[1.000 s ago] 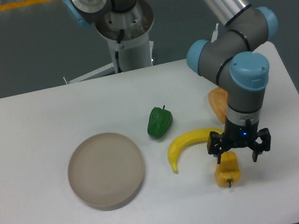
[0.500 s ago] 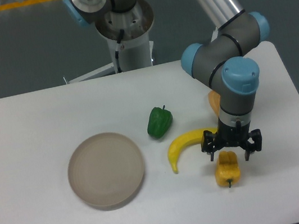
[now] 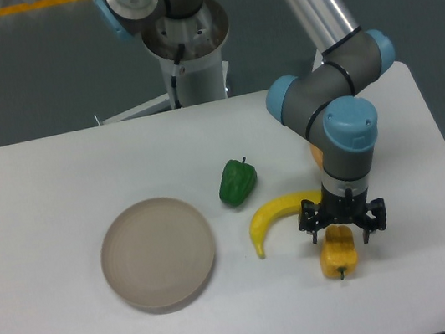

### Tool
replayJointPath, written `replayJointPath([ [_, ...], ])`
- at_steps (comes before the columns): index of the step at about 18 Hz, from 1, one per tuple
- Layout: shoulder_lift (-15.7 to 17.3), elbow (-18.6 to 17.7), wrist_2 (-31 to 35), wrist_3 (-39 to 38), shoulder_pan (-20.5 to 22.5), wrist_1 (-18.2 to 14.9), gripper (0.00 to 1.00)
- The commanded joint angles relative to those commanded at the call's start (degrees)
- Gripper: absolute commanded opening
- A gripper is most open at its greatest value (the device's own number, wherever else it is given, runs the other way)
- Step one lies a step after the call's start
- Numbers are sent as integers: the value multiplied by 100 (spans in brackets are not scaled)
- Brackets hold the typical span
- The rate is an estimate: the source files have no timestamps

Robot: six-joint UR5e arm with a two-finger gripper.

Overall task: Pick up the yellow pepper from the table
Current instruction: 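Lower the open gripper around the yellow pepper and close on it, then lift the gripped yellow pepper up off the table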

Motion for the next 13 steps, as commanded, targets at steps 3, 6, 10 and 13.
replayJointPath([
  [3,9,-35,0,-35,-9,-9,96],
  [6,26,-44,0,-79,-44,-9,68],
  [10,44,-9,-9,-88,-44,-9,42],
  [13,53,44,-9,-80,-44,-9,40],
])
